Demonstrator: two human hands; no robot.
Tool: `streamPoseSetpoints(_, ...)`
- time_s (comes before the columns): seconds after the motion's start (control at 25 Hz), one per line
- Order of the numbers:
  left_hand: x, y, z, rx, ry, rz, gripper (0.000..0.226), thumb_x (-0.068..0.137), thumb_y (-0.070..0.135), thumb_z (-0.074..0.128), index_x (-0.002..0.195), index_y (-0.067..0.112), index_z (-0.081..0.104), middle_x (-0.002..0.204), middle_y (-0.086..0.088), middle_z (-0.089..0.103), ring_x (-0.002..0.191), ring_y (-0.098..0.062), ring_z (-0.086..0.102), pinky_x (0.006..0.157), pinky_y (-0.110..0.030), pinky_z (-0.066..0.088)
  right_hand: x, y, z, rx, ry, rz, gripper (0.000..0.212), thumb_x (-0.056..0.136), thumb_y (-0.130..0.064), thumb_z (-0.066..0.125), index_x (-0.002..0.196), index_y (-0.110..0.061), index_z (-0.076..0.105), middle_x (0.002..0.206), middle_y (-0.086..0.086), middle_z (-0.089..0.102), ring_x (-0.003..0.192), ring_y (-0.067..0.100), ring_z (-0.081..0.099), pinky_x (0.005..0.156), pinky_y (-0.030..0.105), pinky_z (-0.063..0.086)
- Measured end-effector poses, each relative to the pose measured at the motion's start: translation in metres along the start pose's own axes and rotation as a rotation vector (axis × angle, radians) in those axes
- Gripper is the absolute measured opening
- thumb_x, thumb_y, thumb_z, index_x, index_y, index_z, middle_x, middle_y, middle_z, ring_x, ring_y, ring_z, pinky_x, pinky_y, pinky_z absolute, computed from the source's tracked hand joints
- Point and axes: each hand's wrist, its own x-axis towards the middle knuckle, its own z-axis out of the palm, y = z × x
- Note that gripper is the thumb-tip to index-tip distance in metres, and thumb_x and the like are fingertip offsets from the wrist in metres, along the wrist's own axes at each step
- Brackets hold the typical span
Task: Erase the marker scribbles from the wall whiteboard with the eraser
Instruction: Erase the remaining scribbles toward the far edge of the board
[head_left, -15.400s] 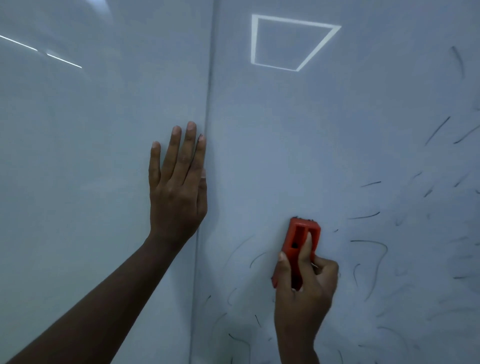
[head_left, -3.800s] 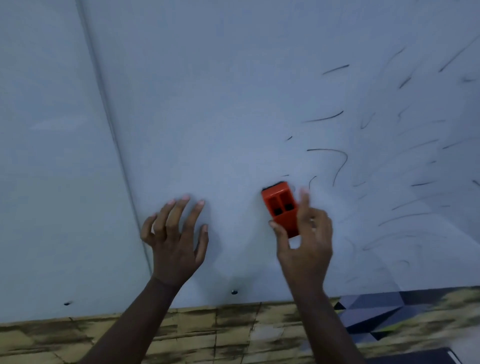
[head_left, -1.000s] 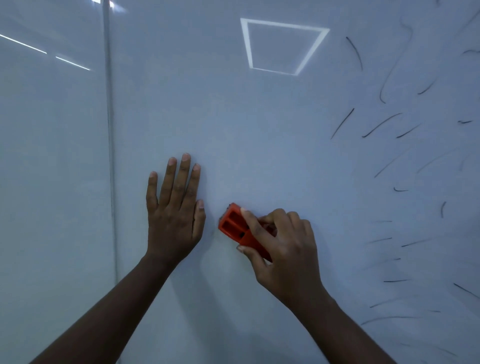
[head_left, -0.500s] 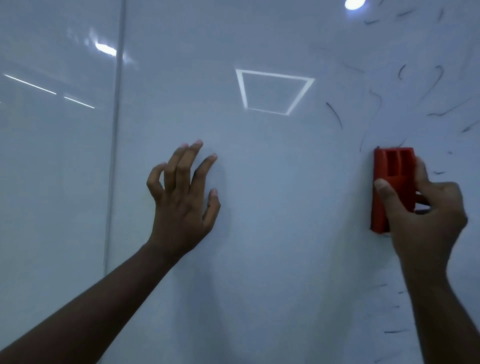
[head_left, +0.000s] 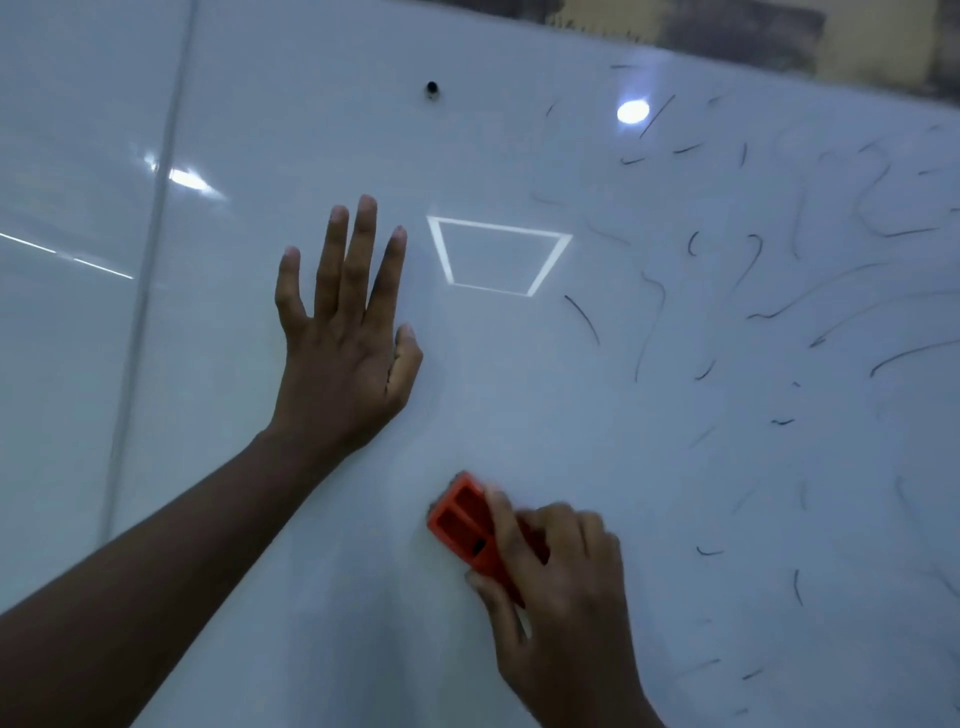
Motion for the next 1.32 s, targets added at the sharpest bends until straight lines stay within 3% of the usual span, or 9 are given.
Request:
streamPoseSetpoints(0.2,-0.002,-0.002,0.002,0.004,-0.017,0.027,0.075,0.103,0.035,0.034,0.171,0.010,0.013,0.179,-0.013,0.004,0.166,-0.030,0.003,0.128,-0.066,0.011,0.017,0.018,0.004,-0.100,0.060,-0.138,0.054,0.093,-0.034,0.060,0.142,-0.010,0.062,0.134,0.009,0.058,0.116,0.031,0.054,0.089,0.046,0.045)
streamPoseSetpoints(0.36,-0.002,-0.001,0.004,-0.011,-0.004,0.042,0.071,0.104,0.031,0.034,0.169,0.008,0.022,0.178,-0.011,0.014,0.165,-0.028,0.012,0.128,-0.066,0.014,0.069,0.063,-0.011,-0.120,0.160,-0.178,0.050,0.096,-0.019,0.061,0.146,-0.016,0.058,0.137,0.011,0.057,0.111,0.035,0.055,0.089,0.045,0.039)
streamPoseSetpoints(0.6,-0.001,0.000,0.005,-0.003,0.025,0.044,0.069,0.104,0.031,0.034,0.168,0.007,0.027,0.177,-0.011,0.018,0.164,-0.029,0.018,0.127,-0.066,0.017,0.106,0.155,-0.043,-0.171,0.489,0.201,0.049,0.098,-0.023,0.063,0.146,-0.014,0.058,0.121,0.017,0.055,0.100,0.037,0.050,0.082,0.049,0.046)
streamPoseSetpoints(0.8,-0.003,0.003,0.008,0.009,0.029,0.037,0.070,0.103,0.031,0.034,0.168,0.006,0.026,0.178,-0.011,0.017,0.165,-0.029,0.018,0.127,-0.066,0.018,0.126,0.132,-0.027,-0.085,0.656,0.441,0.049,0.095,-0.026,0.064,0.143,-0.015,0.061,0.116,0.012,0.052,0.099,0.031,0.046,0.078,0.052,0.051)
streamPoseSetpoints(1.08,-0.002,0.001,0.008,-0.019,0.034,0.036,0.070,0.104,0.035,0.035,0.167,0.007,0.028,0.177,-0.011,0.018,0.164,-0.029,0.018,0.127,-0.067,0.022,0.139,0.029,0.019,-0.061,0.323,-0.094,0.052,0.096,-0.032,0.061,0.145,-0.015,0.059,0.115,0.013,0.057,0.095,0.031,0.053,0.078,0.043,0.047)
streamPoseSetpoints(1.32,0.000,0.003,0.002,-0.039,0.048,0.022,0.071,0.100,0.037,0.040,0.165,0.008,0.036,0.175,-0.011,0.026,0.162,-0.029,0.027,0.126,-0.063,0.025,0.174,0.071,-0.012,-0.186,0.244,-0.381,0.046,0.100,-0.032,0.060,0.142,-0.013,0.062,0.118,0.016,0.060,0.095,0.034,0.056,0.074,0.046,0.048)
